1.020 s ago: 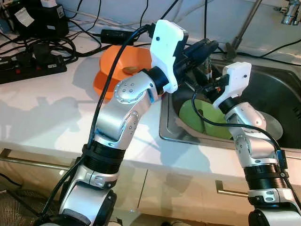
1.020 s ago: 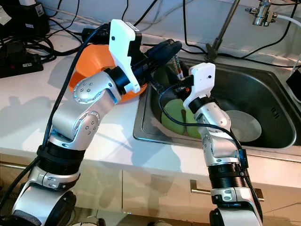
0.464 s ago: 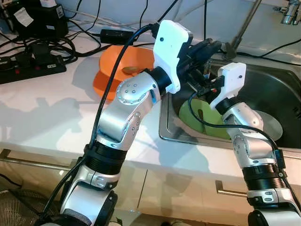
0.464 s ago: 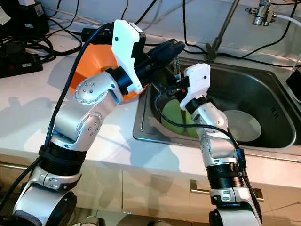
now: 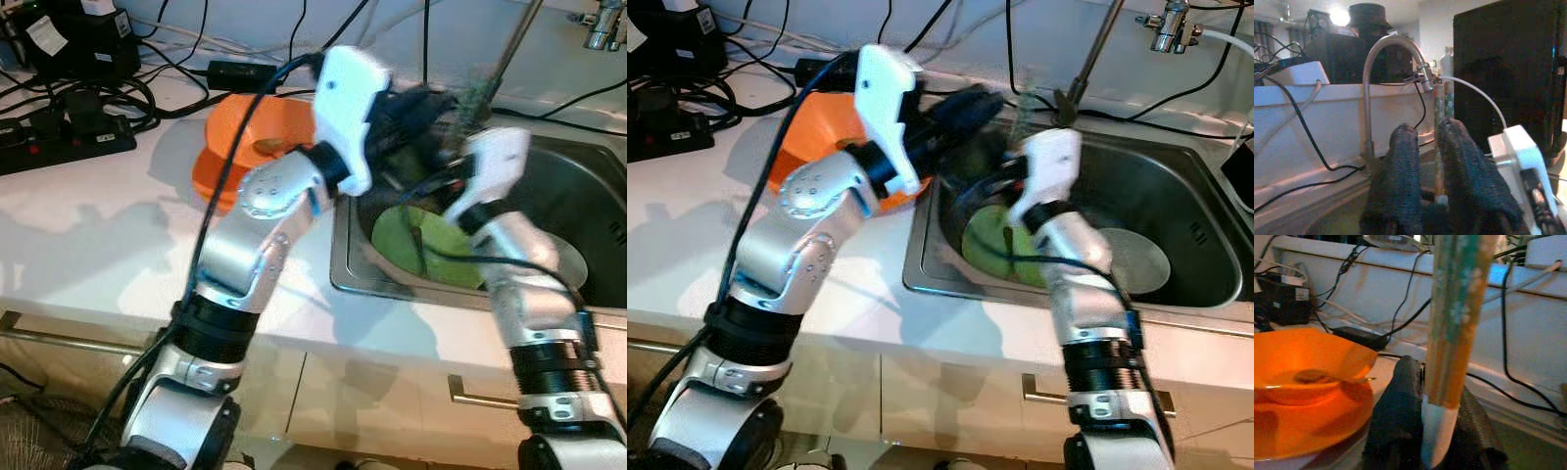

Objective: Kitchen organization

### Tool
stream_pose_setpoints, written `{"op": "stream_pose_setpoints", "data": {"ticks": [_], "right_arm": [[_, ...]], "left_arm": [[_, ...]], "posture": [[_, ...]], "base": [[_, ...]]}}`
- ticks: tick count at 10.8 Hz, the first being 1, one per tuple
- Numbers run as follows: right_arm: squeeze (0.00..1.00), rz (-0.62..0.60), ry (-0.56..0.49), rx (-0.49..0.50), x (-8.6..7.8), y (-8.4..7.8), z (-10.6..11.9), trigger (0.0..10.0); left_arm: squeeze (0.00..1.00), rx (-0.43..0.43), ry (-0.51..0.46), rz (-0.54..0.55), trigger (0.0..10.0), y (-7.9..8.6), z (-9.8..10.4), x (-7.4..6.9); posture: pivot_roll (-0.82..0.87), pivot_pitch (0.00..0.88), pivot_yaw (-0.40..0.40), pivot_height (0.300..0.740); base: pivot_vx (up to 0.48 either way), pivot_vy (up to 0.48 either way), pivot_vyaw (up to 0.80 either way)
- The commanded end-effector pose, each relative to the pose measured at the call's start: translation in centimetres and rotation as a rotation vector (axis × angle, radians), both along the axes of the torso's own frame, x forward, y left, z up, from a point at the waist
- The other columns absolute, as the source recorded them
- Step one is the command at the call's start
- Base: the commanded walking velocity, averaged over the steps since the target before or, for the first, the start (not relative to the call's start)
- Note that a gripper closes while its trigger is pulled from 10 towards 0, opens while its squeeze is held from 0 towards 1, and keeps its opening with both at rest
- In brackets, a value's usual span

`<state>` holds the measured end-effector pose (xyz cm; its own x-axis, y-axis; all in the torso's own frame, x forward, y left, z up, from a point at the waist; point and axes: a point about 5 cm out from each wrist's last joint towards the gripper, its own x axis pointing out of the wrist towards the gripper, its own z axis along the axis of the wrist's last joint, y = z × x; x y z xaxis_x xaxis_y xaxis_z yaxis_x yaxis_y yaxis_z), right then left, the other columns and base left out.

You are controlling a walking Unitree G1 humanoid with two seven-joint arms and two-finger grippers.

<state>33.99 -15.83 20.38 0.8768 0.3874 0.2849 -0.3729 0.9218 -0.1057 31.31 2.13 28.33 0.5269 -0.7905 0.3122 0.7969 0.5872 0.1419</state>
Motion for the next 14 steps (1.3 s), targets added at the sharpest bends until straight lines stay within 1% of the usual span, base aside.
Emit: {"op": "stream_pose_setpoints", "data": {"ticks": [1, 4, 5, 6, 7, 8, 9, 10, 11, 12, 14], "right_arm": [[0.0, -0.01, -0.028, 0.017, -0.1, -0.4, 0.7, 0.0], [0.0, -0.042, -0.01, 0.015, 0.1, -0.8, 0.2, 0.0], [0.0, -0.093, 0.001, -0.001, 0.5, -1.7, 0.1, 0.0], [0.0, -0.165, 0.014, -0.018, 1.1, -2.8, 0.0, 0.0], [0.0, -0.255, 0.05, -0.038, 1.8, -3.9, -0.2, 0.0], [0.0, -0.365, 0.1, -0.046, 2.5, -5.3, -0.6, 7.1], [0.0, -0.428, 0.121, -0.036, 2.9, -6.1, -0.8, 10.0], [0.0, -0.487, 0.139, -0.028, 3.4, -7.1, -1.0, 10.0], [0.0, -0.54, 0.155, -0.029, 3.7, -7.8, -1.2, 10.0], [0.0, -0.567, 0.172, -0.028, 3.9, -8.1, -1.6, 10.0], [0.0, -0.607, 0.192, -0.021, 4.0, -8.5, -2.2, 10.0]], "left_arm": [[1.0, 0.007, 0.007, -0.008, 10.0, -0.4, -0.1, -0.1], [1.0, -0.001, 0.012, -0.014, 10.0, -0.4, -0.1, -0.2], [0.0, 0.014, 0.012, 0.001, 10.0, 0.1, -0.3, -0.1], [0.0, 0.037, 0.026, 0.023, 10.0, 0.9, -1.0, 0.1], [0.0, 0.064, 0.049, 0.042, 10.0, 1.8, -2.1, 0.1], [0.0, 0.1, 0.073, 0.062, 10.0, 2.5, -3.5, 0.0], [0.0, 0.121, 0.096, 0.08, 10.0, 3.2, -4.6, -0.1], [0.0, 0.133, 0.123, 0.1, 10.0, 3.8, -5.8, -0.4], [0.0, 0.136, 0.139, 0.142, 10.0, 4.7, -6.7, -0.6], [0.0, 0.144, 0.146, 0.165, 10.0, 5.4, -7.4, -0.8], [0.0, 0.132, 0.162, 0.195, 10.0, 6.6, -8.5, -1.4]], "posture": [[-0.01, 0.054, -0.098, 0.74], [-0.01, 0.05, -0.098, 0.74], [-0.01, 0.05, -0.099, 0.74], [-0.01, 0.05, -0.099, 0.74], [-0.01, 0.05, -0.099, 0.74], [0.0, 0.05, -0.101, 0.74], [0.0, 0.05, -0.101, 0.74], [0.01, 0.048, -0.106, 0.74], [0.01, 0.052, -0.109, 0.74], [0.01, 0.054, -0.11, 0.74], [0.02, 0.056, -0.111, 0.74]], "base": [[0.0, 0.0, 0.0], [0.0, 0.0, 0.0], [0.0, 0.0, 0.0], [0.0, 0.0, 0.0], [0.0, 0.0, 0.0], [0.0, 0.0, 0.0], [0.0, 0.0, 0.0], [0.0, 0.0, 0.0], [0.0, 0.0, 0.0], [0.0, 0.0, 0.0], [0.0, 0.0, 0.0]]}}
